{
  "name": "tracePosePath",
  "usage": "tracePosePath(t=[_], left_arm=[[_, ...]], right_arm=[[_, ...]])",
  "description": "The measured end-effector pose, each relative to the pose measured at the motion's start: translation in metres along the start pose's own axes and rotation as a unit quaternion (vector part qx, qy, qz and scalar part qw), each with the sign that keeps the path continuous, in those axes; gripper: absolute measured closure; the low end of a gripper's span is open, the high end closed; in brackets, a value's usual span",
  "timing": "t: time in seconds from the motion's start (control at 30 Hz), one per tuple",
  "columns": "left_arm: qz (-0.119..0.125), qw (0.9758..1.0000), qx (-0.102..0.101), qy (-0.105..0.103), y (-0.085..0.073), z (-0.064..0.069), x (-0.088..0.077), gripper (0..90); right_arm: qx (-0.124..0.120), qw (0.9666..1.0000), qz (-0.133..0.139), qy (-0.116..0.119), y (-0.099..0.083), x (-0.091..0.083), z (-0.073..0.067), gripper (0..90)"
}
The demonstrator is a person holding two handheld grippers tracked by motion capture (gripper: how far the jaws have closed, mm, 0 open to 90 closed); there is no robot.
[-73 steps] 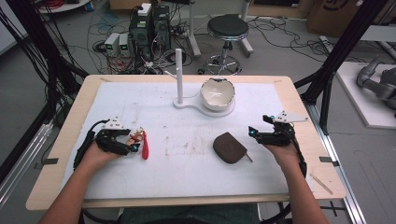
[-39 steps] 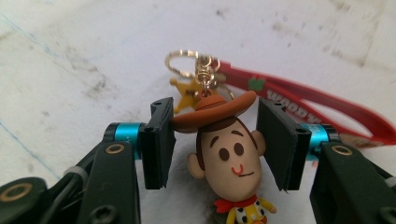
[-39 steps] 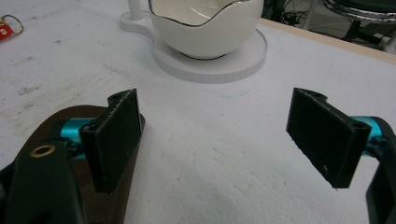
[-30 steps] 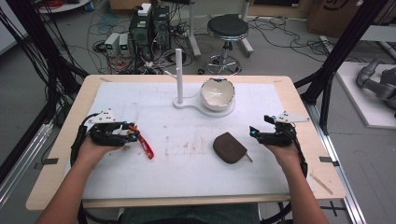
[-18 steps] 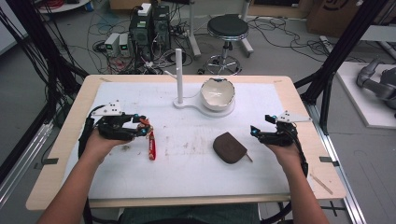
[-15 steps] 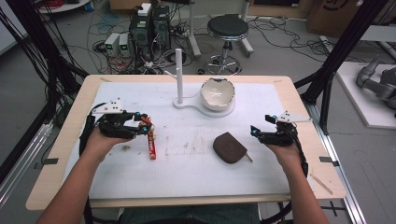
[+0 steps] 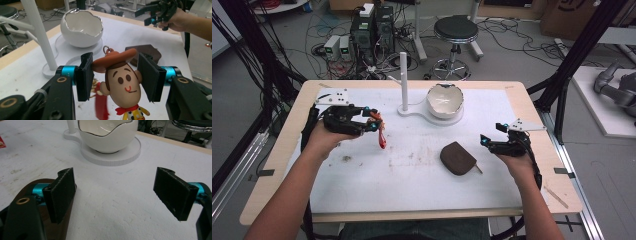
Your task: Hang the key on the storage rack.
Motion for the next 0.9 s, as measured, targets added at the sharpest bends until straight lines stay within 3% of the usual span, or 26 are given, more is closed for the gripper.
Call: tracePosePath(t=[0.23, 0.6, 0.9], left_arm=[[0.013, 0.9999, 0.000, -0.008, 0.023, -0.002, 0.008, 47.9], [0.018, 0.9996, 0.019, -0.008, 0.060, -0.009, 0.021, 47.9], [0.020, 0.9996, 0.020, -0.002, 0.078, -0.018, 0.032, 47.9]], right_arm=[[-0.002, 1.0000, -0.001, 0.002, 0.000, 0.000, 0.001, 18.0], [-0.001, 1.0000, -0.001, 0.004, 0.000, 0.000, 0.001, 18.0], [0.001, 1.0000, 0.000, 0.004, 0.000, 0.000, 0.000, 18.0]])
Point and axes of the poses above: each handheld gripper's, and its own axes: x roughly forward along the jaws, y roughly out of its top, z roughly to its right, the point moved 6 cm from there along x, roughly forward along the jaws, and after that the axes turned 9 degrees about y, right-handed, at the moved point
